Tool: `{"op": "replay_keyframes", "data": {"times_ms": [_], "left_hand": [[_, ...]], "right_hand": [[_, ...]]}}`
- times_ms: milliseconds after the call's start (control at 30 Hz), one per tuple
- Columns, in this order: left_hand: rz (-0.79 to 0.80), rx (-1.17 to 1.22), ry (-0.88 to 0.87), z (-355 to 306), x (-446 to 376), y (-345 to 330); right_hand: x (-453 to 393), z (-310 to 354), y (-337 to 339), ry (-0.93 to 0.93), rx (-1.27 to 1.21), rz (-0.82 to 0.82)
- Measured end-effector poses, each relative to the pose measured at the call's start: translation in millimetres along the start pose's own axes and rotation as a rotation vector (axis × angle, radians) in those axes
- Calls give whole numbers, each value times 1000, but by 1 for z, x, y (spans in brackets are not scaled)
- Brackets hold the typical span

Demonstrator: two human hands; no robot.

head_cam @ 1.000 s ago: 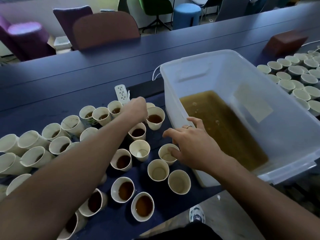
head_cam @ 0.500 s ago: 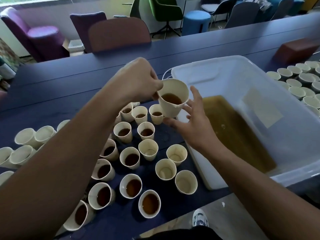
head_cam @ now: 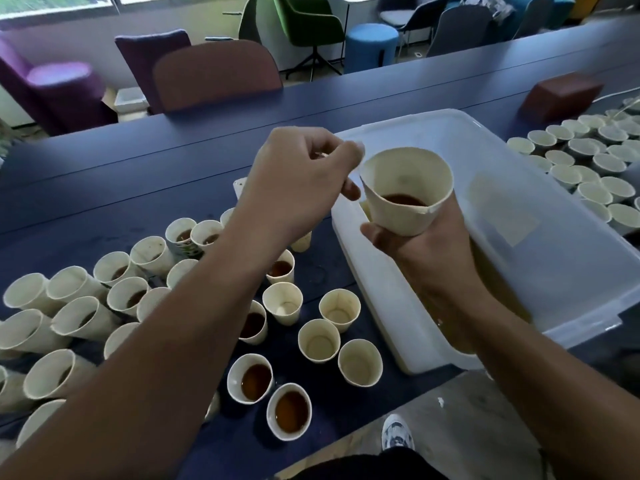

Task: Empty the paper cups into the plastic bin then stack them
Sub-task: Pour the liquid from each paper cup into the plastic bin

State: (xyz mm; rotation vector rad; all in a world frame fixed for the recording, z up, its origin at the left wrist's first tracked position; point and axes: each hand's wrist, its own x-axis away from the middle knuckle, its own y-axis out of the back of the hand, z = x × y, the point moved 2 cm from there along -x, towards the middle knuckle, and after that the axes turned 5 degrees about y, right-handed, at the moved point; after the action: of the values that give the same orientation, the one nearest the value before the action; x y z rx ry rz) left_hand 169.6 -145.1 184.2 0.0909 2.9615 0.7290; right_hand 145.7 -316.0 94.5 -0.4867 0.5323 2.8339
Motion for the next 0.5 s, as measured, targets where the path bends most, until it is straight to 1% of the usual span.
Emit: {"op": "replay_keyframes", "data": {"times_ms": [100, 200, 267, 367, 500], "left_hand": [[-60, 21, -32, 17, 1, -13], [-49, -66, -13, 40, 1, -31], [-3, -153, -22, 53, 2, -45], [113, -241, -52, 67, 5, -67], [260, -362, -6, 80, 6, -86]], "right_hand": [[-4, -1, 24, -5, 141, 57], [-10, -8, 47, -16, 278, 115], [-13, -17, 60, -43, 344, 143], [-17, -35, 75, -92, 447, 182], [-20, -62, 89, -177, 613, 280]]}}
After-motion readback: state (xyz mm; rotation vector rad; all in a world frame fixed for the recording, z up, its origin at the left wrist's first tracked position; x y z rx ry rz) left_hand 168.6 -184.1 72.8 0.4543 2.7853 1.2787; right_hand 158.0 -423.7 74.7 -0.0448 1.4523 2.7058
